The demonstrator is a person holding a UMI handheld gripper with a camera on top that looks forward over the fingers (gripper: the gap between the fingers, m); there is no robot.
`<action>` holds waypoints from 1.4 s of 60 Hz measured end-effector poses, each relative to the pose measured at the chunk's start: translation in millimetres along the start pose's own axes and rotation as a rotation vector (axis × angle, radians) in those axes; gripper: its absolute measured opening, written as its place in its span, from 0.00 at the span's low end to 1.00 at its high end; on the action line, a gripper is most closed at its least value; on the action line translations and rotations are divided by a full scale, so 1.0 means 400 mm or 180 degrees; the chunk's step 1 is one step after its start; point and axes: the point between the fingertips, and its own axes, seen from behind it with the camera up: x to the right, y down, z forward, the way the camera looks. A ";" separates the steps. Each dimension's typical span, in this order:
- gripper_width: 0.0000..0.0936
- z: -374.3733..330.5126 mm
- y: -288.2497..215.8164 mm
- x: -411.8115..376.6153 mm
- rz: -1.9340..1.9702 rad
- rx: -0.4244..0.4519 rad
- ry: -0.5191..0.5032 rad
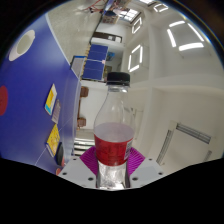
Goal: Pour water
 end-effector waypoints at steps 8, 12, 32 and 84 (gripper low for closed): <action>0.35 0.009 -0.275 -0.100 -0.0918 0.0618 -0.0164; 0.35 0.010 -0.363 -0.176 -0.1383 0.0811 -0.0234; 0.35 -0.035 -0.489 -0.353 -0.2169 0.1181 -0.0506; 0.35 -0.170 -0.304 -0.564 0.4978 -0.0615 -0.1954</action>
